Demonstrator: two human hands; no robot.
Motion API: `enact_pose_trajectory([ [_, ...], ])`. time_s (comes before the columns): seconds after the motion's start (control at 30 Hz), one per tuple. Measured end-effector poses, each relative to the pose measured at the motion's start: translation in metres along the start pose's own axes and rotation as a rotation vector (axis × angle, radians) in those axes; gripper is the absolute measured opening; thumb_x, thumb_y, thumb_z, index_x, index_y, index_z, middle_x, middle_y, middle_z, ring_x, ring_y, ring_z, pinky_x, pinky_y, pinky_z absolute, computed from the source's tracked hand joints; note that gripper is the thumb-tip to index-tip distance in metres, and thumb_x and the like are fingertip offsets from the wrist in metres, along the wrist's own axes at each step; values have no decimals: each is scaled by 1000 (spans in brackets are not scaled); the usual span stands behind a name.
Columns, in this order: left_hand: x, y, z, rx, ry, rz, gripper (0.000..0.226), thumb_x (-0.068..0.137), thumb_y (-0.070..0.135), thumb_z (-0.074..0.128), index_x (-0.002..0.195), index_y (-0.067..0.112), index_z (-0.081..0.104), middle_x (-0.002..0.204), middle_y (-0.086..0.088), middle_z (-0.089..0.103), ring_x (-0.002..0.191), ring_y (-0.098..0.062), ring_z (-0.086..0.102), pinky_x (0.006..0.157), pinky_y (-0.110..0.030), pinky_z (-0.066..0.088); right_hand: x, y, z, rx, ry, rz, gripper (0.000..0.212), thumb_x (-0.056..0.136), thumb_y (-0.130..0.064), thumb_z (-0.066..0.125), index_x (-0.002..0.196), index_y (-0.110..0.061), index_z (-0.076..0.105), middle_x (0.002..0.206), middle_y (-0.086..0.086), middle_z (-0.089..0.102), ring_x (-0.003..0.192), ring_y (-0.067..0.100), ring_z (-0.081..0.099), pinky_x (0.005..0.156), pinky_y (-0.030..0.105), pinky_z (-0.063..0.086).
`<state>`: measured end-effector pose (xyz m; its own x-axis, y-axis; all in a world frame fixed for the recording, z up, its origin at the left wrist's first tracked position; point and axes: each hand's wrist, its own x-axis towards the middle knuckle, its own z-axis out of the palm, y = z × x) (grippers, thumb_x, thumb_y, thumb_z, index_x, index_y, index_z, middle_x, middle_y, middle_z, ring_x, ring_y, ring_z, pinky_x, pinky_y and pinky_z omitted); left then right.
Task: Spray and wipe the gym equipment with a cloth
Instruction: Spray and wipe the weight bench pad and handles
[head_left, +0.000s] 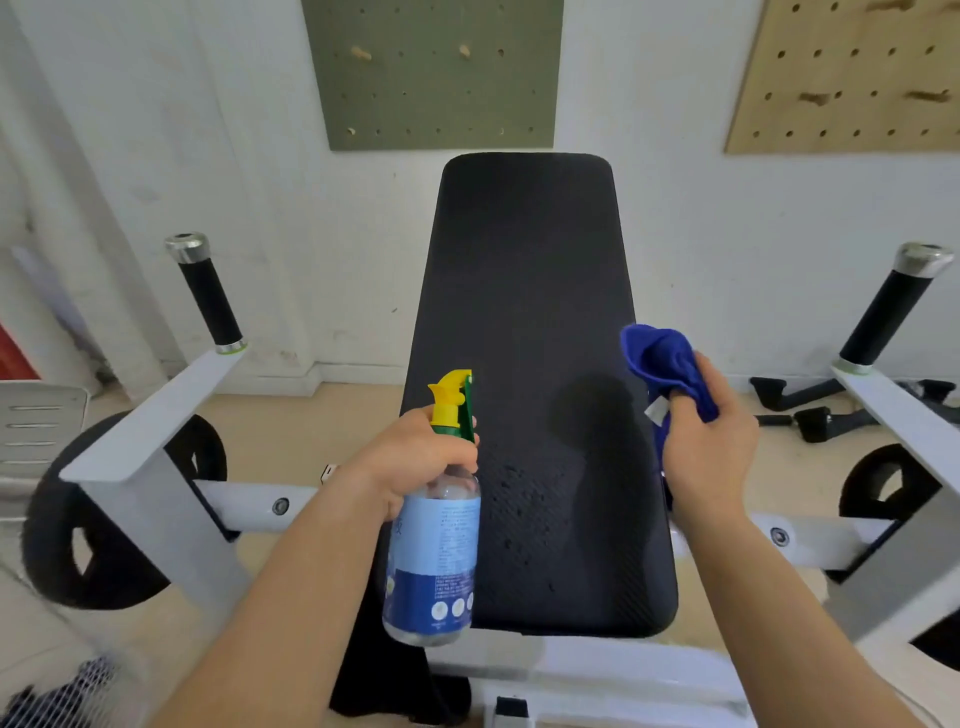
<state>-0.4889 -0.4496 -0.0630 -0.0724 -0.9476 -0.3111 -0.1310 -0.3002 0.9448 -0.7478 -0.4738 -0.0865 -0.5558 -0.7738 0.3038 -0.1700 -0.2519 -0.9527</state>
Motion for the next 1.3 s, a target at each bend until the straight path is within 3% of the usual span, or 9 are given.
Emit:
enact_pose_trajectory([
  [0.13,1,-5,7,101,29,-26,44,41,13,75,84,18,70,86,-14,68,88,-43,71,96,-61,54,2,-2,-8,76,53,91,47,93,-4,50,126,-34,66,96,-23,70,81,-1,66,94,39,55],
  [0.27,-3,-4,12,125,29,-36,34,39,17,75,72,24,68,80,-13,65,104,-49,69,94,-66,53,12,-5,0,-43,17,-58,50,93,-5,48,136,-28,59,121,-16,65,112,8,61,103,38,49],
  [0.4,-10,2,4,69,44,-4,48,49,5,72,97,13,72,99,-19,73,86,-35,70,97,-59,52,24,8,31,-318,-220,-253,55,96,-4,47,149,-18,45,145,4,50,127,15,47,105,16,28],
  [0.5,-14,3,-10,37,84,7,49,54,3,66,103,8,71,103,-16,73,85,-31,67,97,-57,53,20,39,61,-708,-481,-339,58,101,-16,43,157,-20,26,164,12,17,151,31,14,121,37,16],
  [0.57,-17,2,-22,22,123,26,47,53,3,66,99,11,71,101,-12,71,84,-31,66,91,-53,56,11,50,84,-906,-495,-436,59,103,-24,38,158,-19,20,164,15,14,151,36,8,120,48,19],
  [0.8,-25,7,-50,24,195,80,31,65,-5,67,93,6,69,81,-15,65,80,-31,64,77,-41,50,-69,38,152,-868,-784,-938,64,87,-28,61,148,-24,43,145,21,48,132,41,46,106,50,42],
  [0.93,-28,5,-63,93,220,87,24,76,-11,63,98,-4,69,81,-15,65,72,-24,60,67,-32,48,-49,38,139,-900,-917,-1154,58,88,-27,49,146,-32,46,145,9,53,135,31,48,109,48,40],
  [1.13,-36,2,-81,123,238,66,35,75,-9,67,109,1,70,87,-11,66,75,-23,61,64,-28,50,24,15,164,-1001,-600,-670,60,99,-16,47,155,-25,29,160,9,31,149,32,22,120,43,19],
  [1.3,-36,0,-91,139,238,95,31,72,-5,69,102,1,71,85,-16,70,76,-28,65,70,-35,53,-80,45,155,-779,-817,-987,58,81,-9,54,138,-20,55,138,18,56,126,39,54,107,49,43],
])
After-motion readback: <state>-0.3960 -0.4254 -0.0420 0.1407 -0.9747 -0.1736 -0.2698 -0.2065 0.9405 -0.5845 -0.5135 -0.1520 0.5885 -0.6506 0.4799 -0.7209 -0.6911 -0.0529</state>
